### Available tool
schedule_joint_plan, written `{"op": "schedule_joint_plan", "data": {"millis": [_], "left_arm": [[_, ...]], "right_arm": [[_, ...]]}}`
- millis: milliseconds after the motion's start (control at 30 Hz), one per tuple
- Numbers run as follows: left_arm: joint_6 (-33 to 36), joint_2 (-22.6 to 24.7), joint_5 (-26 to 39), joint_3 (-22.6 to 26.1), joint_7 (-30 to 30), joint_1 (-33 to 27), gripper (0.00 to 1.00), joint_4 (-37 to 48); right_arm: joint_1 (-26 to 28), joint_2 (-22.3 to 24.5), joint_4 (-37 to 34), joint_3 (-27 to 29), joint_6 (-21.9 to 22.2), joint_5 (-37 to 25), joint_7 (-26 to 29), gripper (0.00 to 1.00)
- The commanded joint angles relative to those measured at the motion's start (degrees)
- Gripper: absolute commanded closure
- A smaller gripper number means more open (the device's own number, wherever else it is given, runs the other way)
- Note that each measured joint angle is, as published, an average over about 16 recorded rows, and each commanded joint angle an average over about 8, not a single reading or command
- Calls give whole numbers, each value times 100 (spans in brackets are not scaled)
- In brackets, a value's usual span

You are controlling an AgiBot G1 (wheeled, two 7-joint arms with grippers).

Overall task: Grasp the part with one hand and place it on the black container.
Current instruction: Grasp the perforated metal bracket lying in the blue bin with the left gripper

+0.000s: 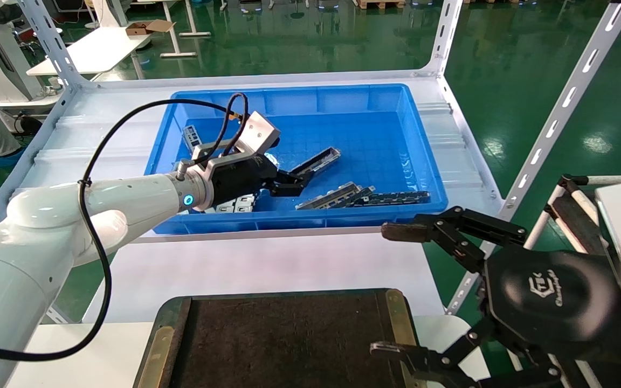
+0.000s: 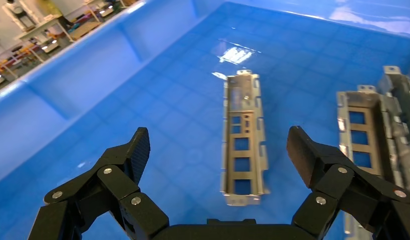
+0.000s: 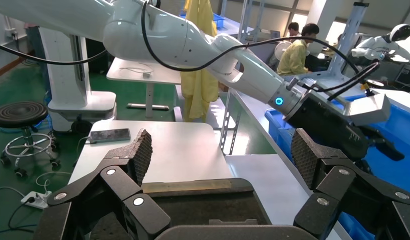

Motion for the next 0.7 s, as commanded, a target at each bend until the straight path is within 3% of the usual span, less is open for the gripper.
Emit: {"op": "schedule_joint_plan", "data": {"millis": [33, 67, 100, 233, 300, 333, 367, 700], "left_arm": [[-24, 4, -31, 67, -62, 47, 0, -81], [-50, 5, -48, 110, -97, 63, 0, -111], [-77, 5, -65, 151, -131, 76, 6, -137], [-205, 6, -143, 326, -281, 121, 56, -230], [-265, 7, -186, 414, -355, 141, 81, -273], [-293, 7, -209, 460, -391, 151, 94, -296], [-319, 7, -233, 506, -426, 161, 100, -318], [-512, 2, -490, 953, -709, 243, 100, -498]], "right_arm": [[0, 0, 0, 0, 0, 0, 0, 8], [0, 0, 0, 0, 0, 0, 0, 18], [0, 0, 0, 0, 0, 0, 0, 30], [0, 0, 0, 0, 0, 0, 0, 80], [0, 0, 0, 0, 0, 0, 0, 98], [0, 0, 0, 0, 0, 0, 0, 100], [0, 0, 0, 0, 0, 0, 0, 100], [0, 0, 0, -1, 0, 1, 0, 100]]}}
